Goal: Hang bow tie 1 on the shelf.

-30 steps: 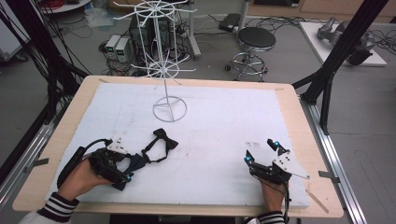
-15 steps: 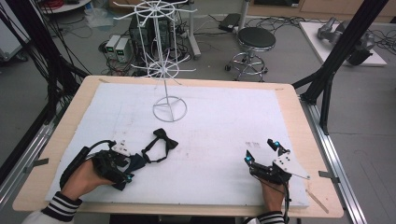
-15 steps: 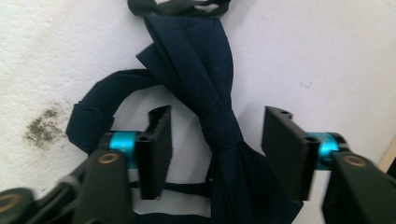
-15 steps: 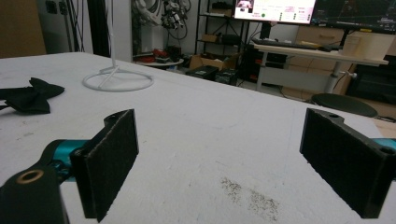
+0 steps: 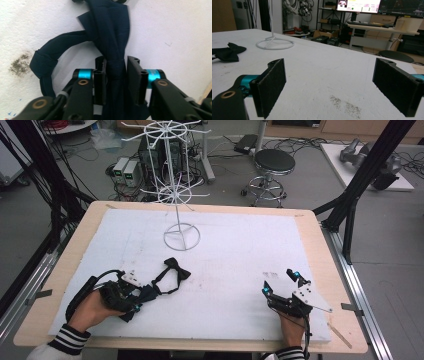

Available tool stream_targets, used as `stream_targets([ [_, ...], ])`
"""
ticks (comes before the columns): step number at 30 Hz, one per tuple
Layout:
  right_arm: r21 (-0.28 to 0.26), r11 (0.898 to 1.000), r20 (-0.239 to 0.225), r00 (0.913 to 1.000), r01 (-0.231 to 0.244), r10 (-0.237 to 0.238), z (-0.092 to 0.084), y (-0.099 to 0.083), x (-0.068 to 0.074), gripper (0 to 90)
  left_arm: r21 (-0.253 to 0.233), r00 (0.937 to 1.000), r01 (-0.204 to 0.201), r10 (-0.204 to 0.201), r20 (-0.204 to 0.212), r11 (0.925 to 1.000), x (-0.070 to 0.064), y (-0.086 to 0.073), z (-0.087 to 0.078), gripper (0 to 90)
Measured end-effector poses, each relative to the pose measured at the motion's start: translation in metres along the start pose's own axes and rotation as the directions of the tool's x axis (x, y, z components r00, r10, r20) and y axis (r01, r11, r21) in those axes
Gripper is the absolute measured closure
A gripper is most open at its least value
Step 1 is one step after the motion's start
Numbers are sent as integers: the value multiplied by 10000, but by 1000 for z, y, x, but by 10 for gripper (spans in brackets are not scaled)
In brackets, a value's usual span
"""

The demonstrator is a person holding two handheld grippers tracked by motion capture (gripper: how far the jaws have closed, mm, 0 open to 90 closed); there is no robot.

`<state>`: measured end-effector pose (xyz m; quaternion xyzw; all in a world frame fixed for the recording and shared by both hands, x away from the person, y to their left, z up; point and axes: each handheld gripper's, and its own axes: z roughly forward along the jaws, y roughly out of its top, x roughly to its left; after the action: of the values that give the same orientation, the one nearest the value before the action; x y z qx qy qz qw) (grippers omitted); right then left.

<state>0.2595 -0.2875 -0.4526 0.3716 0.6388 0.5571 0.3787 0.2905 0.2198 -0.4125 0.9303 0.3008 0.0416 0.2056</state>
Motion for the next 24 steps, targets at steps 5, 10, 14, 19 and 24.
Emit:
stream_targets([
  [5, 9, 10000, 3, 10000, -39, 39, 0, 0, 0, 109, -38, 10000, -24, 23, -57, 10000, -1, 0, 0, 736],
  [10, 7, 10000, -2, 10000, -49, 49, 0, 0, 0, 109, -390, 9999, 77, -83, -151, 9992, -2, -1, -2, 738],
  [14, 2, 9999, -30, 9999, -114, 114, 0, 0, 0, 109, -448, 9998, -13, 5, -175, 9990, -1, 0, -5, 738],
  [19, 25, 10000, -15, 10000, -96, 96, 0, 0, 0, 110, -699, 9997, 1, -19, -256, 9976, 0, -1, -8, 738],
  [24, 21, 10000, -23, 10000, -69, 69, 0, 0, 0, 110, -1062, 9997, -10, -17, -257, 9943, 2, -2, -14, 738],
])
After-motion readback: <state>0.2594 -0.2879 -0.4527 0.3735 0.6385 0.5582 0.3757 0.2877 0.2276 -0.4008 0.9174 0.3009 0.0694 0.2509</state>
